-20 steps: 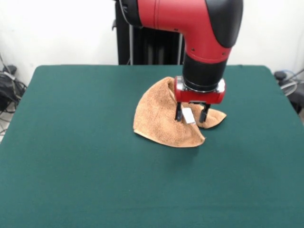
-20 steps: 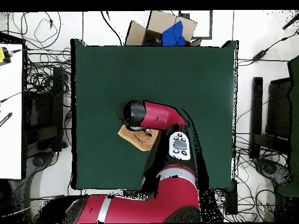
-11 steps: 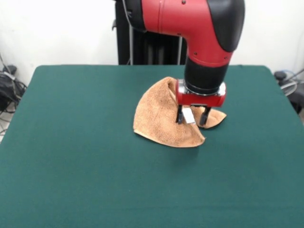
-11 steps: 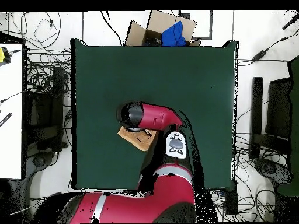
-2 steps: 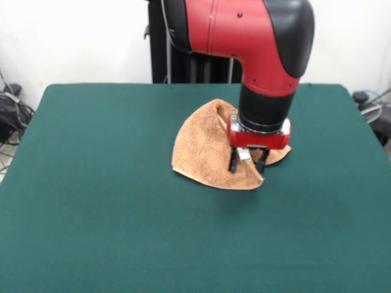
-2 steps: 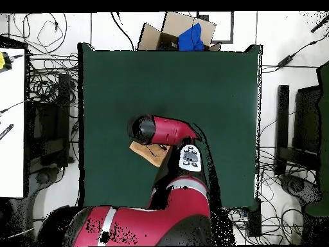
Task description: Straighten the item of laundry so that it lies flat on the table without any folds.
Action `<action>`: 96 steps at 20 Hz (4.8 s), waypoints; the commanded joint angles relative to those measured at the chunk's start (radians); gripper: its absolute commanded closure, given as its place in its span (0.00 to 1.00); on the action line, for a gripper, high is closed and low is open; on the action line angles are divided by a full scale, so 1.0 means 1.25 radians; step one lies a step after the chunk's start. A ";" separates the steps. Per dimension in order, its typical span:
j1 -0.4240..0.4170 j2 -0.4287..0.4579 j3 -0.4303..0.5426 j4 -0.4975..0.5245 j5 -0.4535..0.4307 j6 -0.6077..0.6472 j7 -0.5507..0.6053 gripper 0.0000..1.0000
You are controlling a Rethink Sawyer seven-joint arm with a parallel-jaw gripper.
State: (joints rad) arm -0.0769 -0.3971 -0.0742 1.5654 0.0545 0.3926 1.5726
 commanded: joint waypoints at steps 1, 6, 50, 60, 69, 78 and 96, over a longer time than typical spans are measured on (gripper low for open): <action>0.003 0.021 0.025 0.071 0.036 -0.027 0.197 1.00; -0.010 0.011 0.043 0.091 0.055 -0.038 0.209 1.00; 0.086 -0.294 -0.065 0.114 0.126 0.401 0.223 1.00; 0.054 -0.387 -0.082 0.127 0.095 0.508 0.159 1.00; 0.043 -0.435 -0.089 0.136 0.069 0.549 0.146 1.00; -0.040 -0.450 -0.082 0.192 0.031 0.473 0.027 1.00; -0.089 -0.477 -0.030 0.142 -0.097 0.521 0.033 1.00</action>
State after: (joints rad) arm -0.1981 -0.9769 -0.1501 1.6844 -0.0151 1.0075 1.5875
